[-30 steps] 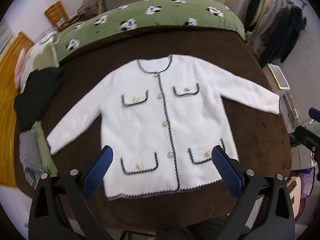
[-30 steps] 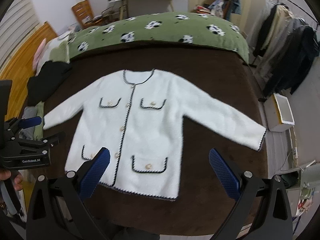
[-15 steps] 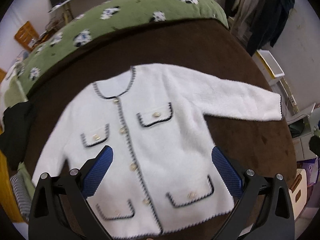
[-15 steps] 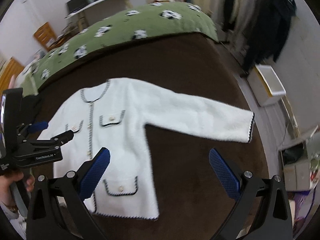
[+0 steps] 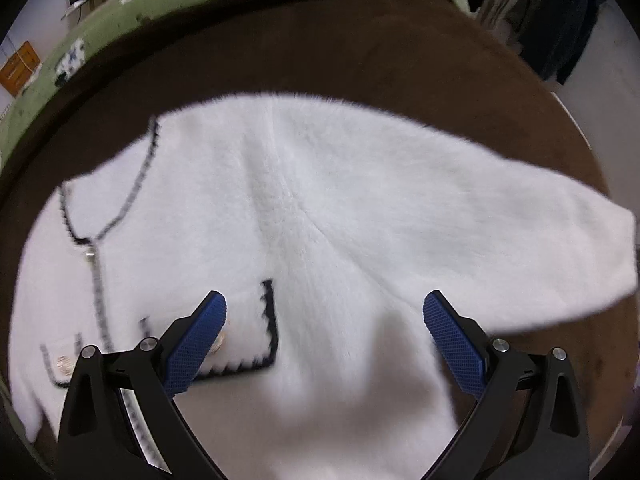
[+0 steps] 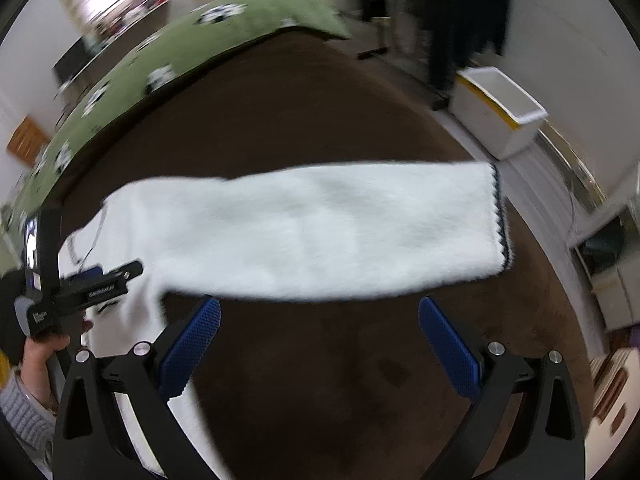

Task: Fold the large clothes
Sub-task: 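Grasp the cardigan's sleeve cuff with the right tool and lift it, then carry the held sleeve with the right tool across the cardigan body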

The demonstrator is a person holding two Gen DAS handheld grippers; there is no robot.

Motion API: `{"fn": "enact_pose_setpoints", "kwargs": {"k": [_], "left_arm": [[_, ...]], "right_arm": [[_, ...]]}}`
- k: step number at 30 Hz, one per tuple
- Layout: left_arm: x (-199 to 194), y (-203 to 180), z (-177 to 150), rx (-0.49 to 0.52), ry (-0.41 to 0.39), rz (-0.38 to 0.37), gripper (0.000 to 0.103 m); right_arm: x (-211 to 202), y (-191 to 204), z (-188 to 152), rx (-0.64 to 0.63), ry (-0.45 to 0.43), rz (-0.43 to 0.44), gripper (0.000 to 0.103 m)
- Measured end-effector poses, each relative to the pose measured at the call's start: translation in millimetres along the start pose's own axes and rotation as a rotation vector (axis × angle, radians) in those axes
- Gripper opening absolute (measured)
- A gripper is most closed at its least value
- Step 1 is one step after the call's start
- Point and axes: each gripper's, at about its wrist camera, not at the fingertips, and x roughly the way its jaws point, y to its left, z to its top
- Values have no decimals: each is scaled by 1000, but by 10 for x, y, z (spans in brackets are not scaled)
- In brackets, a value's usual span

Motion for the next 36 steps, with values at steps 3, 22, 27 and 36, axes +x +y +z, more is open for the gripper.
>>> {"fn": "enact_pose_setpoints", "kwargs": {"k": [3, 22, 27, 36], "left_arm": [[231, 16, -49, -12, 3, -2, 98], [266, -84, -255, 28, -92, 29, 98], [281, -83, -220, 28, -91, 34, 98], [295, -89, -189, 26, -92, 32, 98]], "right_arm": [[114, -219, -56, 45, -28, -26, 98], [534, -1527, -222, 574, -189, 189, 84], [675, -1630, -21, 610, -204, 183, 52], [416, -1271, 236, 424, -216, 221, 14]]}}
